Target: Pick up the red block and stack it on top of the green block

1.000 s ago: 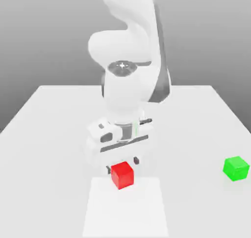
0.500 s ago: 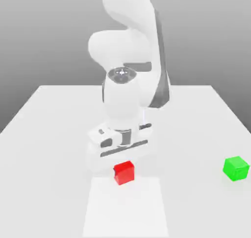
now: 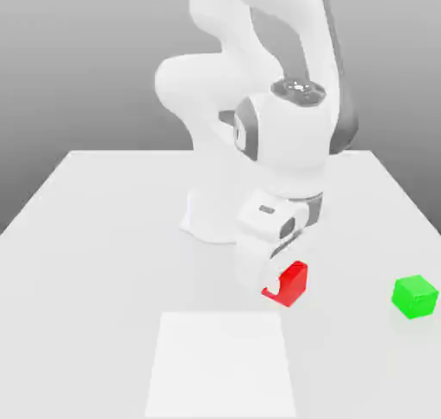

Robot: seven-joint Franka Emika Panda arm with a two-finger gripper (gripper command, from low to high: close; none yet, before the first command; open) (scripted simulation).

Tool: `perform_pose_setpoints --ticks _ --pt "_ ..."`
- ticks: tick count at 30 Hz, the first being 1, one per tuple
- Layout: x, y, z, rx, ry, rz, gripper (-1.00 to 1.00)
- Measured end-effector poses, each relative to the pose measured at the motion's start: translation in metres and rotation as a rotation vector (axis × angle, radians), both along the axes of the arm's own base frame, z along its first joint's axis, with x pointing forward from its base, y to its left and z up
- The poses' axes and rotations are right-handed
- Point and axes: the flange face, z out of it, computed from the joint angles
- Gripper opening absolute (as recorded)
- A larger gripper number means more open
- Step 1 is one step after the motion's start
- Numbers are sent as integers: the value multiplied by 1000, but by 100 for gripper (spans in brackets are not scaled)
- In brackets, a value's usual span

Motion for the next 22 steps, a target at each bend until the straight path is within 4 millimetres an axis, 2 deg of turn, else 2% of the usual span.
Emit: perform_pose_setpoints --ticks 7,13,14,18,19,22 --pt "-28 111 11 -1 -2 374 -100" --pt "-73 194 18 -5 -6 670 -100" --pt "-76 200 12 -6 -7 689 -100" --pt "-71 199 -30 -7 -8 683 -100" --pt "-71 198 -39 -6 -8 684 100" --pt "-71 198 -39 -6 -8 684 100"
